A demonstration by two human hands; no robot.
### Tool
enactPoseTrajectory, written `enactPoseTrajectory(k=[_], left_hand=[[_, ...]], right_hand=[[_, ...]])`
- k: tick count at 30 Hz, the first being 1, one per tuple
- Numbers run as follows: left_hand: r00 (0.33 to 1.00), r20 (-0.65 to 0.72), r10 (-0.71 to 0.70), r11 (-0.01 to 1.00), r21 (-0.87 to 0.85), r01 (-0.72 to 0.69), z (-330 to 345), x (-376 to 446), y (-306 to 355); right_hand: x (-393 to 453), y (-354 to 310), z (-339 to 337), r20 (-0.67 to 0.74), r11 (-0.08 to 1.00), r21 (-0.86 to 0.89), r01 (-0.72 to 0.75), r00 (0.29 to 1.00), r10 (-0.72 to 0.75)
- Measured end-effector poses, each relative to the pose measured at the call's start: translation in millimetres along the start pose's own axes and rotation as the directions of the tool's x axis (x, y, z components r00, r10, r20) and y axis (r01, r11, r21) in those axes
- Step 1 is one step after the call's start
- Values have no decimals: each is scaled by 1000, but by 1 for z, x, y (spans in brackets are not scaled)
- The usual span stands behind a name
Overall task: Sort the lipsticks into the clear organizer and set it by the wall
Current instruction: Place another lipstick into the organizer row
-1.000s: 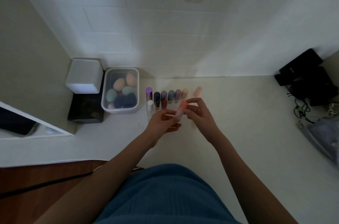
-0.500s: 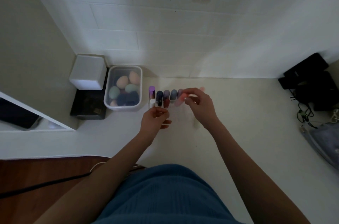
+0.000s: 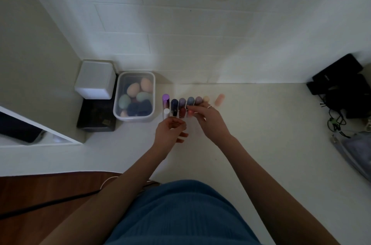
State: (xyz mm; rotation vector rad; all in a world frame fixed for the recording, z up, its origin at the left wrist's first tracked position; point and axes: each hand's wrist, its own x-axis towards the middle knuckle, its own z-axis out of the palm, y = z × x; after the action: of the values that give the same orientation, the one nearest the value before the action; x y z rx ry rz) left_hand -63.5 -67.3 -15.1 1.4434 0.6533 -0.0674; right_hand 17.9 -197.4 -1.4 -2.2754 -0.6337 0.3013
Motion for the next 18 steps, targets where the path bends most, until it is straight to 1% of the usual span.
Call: enactPoseTrajectory(k=[1,2,4,6,7,8,9,11,14,16,18], left_hand=[[1000,1,1,1000,4,-1,0,0,0],[1000,3,1,1000,3,-1,-1,1,0],[1000,8,5,1000,7,-5,-1,1,-1],[1000,9,15,999,35,-15,-1,1,-2],[1000,8,19,999,48,-19,-1,1,-3],[1000,6,21,998,56,-21,-1,1,-3],[1000,6,21,998,59,-22,0,1,-4],[1000,5,17,998,63,-17,0,1,-5],[1000,-5,2,998,67,-2,0,2,-6],[1000,-9,-3,998,66,4,1,2,-7],[1000,-11,-3,998,63,3,1,2,-7]], right_hand=[[0,1,0,-11,1000,11,12,1000,-12],[0,3,-1,-52,999,36,15,999,-13],[-1,8,-9,-224,994,111,-19,974,43],[2,17,-22,-416,984,166,-62,900,127],[5,22,-29,-484,982,169,-81,862,154],[8,27,-34,-525,984,151,-97,835,163],[13,32,-39,-538,986,118,-113,828,160],[25,44,-45,-476,987,44,-156,865,158],[39,61,-43,-267,976,-60,-211,945,188],[41,70,-38,-151,969,-105,-222,967,205],[41,75,-33,-115,963,-95,-254,963,243]])
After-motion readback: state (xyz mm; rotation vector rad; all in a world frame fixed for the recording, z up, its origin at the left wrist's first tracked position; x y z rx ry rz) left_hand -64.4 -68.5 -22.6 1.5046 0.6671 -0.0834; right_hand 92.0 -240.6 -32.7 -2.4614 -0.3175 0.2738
